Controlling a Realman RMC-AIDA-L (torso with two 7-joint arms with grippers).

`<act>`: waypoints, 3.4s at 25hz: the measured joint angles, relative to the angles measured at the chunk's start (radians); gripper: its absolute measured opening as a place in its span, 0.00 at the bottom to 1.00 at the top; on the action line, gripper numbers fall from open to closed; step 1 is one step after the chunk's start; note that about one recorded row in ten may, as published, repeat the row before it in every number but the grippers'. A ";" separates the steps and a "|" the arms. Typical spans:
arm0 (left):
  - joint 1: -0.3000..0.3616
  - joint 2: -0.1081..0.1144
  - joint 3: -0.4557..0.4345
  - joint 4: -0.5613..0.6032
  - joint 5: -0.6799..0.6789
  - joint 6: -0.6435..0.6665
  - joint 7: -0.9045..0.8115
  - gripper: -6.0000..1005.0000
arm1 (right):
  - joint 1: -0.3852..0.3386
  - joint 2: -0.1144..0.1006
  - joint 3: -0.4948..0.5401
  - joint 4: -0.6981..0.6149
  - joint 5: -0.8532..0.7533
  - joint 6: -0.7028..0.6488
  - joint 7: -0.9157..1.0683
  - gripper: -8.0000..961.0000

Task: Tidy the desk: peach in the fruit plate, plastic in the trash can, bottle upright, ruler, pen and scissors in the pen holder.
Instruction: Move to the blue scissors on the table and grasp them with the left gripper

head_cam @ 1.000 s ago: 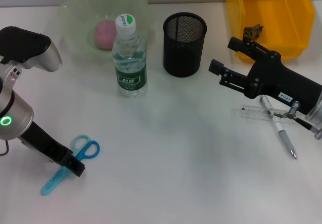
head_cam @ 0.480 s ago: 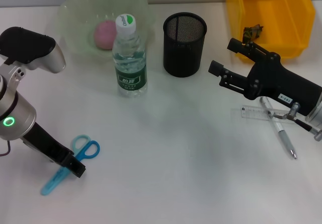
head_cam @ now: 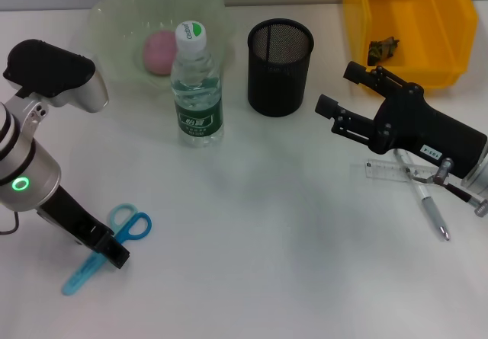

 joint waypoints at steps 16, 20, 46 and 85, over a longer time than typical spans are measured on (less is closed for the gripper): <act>-0.008 0.000 0.039 0.039 0.019 0.020 -0.018 0.74 | -0.003 0.000 0.009 0.006 0.000 -0.003 0.002 0.86; -0.008 0.000 0.040 0.038 0.022 0.020 -0.020 0.73 | -0.001 0.000 0.009 0.006 0.000 -0.003 0.002 0.86; -0.021 -0.003 0.097 0.035 0.044 0.012 -0.049 0.70 | -0.002 0.000 0.009 0.012 0.000 0.001 0.002 0.86; -0.035 -0.003 0.174 0.044 0.052 0.004 -0.080 0.62 | -0.002 0.000 0.011 0.012 0.002 0.002 0.002 0.86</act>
